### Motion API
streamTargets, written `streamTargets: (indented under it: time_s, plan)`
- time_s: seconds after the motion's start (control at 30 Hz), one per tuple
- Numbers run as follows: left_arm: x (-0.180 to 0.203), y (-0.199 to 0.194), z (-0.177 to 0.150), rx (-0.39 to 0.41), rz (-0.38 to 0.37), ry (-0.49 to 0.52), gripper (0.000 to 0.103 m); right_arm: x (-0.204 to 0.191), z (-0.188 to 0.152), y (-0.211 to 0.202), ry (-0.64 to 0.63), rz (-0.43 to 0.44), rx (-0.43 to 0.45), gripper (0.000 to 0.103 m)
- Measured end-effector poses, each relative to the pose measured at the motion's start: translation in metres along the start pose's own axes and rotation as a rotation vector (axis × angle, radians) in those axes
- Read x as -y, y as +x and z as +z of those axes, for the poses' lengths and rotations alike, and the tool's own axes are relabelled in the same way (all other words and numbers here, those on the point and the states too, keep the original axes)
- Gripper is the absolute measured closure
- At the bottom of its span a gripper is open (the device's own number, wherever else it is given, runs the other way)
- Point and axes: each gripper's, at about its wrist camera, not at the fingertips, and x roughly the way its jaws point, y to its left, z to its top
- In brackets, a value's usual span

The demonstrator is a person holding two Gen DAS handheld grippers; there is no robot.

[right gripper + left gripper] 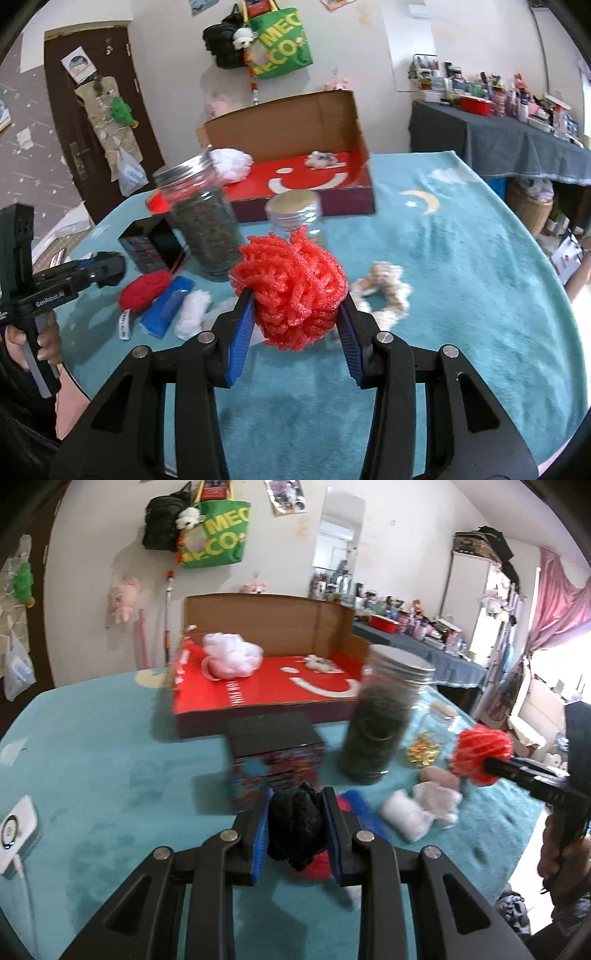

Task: Organize soft objects
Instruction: 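Lift the black cloth with the left tool while the right tool carries the red pouf toward the box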

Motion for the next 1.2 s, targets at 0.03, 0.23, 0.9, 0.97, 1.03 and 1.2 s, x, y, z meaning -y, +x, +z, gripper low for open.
streamTargets:
  time_s: [0.03, 0.23, 0.9, 0.97, 1.03, 1.2]
  plan:
    - [-0.006, 0.000, 0.000, -0.004, 0.015, -0.003, 0.075, 0.003, 0.001, -0.001, 0.006, -0.003, 0.000, 0.062]
    - [-0.035, 0.001, -0.002, -0.033, 0.070, 0.001, 0.075, 0.017, 0.005, -0.004, 0.021, -0.045, -0.008, 0.062]
    - [-0.075, 0.053, 0.041, -0.089, 0.002, 0.143, 0.075, 0.038, 0.051, 0.037, -0.196, -0.162, -0.065, 0.062]
    - [-0.076, 0.059, 0.043, -0.099, -0.009, 0.148, 0.075, 0.039, 0.056, 0.044, -0.213, -0.148, -0.073, 0.062]
    - [-0.077, 0.064, 0.046, -0.108, -0.016, 0.152, 0.075, 0.040, 0.061, 0.050, -0.219, -0.141, -0.078, 0.062]
    - [-0.079, 0.069, 0.051, -0.111, -0.034, 0.154, 0.075, 0.040, 0.072, 0.054, -0.225, -0.084, -0.071, 0.062]
